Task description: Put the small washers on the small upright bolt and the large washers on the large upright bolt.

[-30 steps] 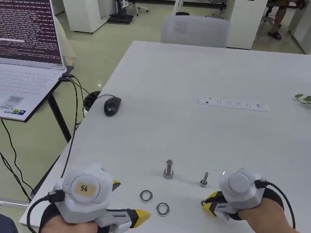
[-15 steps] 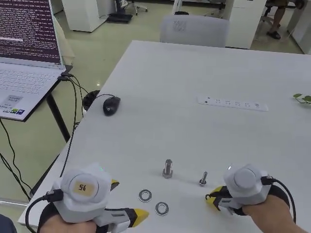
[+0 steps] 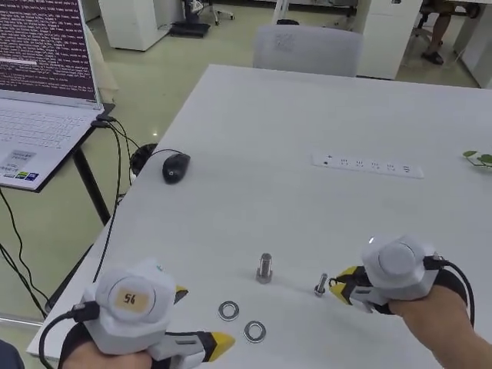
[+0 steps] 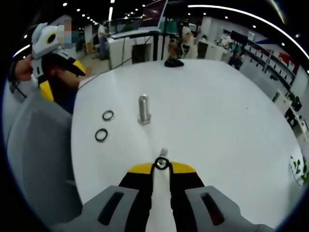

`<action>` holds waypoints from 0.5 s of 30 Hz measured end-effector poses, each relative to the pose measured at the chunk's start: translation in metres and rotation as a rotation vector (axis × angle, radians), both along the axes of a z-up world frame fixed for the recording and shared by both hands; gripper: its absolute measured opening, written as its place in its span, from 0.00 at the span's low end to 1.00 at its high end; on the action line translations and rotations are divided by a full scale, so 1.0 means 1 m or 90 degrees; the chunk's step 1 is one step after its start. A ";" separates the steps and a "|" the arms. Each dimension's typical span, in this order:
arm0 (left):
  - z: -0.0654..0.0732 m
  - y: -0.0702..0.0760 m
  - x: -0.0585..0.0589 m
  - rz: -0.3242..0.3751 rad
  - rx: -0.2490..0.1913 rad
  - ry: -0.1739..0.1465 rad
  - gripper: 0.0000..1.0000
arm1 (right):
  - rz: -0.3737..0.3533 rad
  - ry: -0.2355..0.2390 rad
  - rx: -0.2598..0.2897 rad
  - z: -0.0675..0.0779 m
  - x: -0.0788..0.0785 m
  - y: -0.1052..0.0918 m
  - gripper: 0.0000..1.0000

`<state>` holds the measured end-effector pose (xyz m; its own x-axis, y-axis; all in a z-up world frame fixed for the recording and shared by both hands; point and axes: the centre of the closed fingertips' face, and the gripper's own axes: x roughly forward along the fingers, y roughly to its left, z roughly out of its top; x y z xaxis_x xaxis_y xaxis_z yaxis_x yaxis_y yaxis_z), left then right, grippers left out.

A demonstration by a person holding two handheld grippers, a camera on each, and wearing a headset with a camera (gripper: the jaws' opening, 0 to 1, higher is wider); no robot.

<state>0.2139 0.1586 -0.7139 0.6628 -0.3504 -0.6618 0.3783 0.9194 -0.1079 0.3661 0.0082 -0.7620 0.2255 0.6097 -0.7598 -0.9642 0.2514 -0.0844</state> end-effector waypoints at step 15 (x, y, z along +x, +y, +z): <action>0.002 -0.001 0.004 -0.002 0.001 -0.003 0.63 | 0.033 -0.010 -0.031 0.001 0.007 0.011 0.13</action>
<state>0.2179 0.1574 -0.7115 0.6650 -0.3517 -0.6589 0.3816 0.9184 -0.1051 0.3730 0.0188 -0.7609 0.2063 0.5831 -0.7858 -0.9744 0.1960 -0.1103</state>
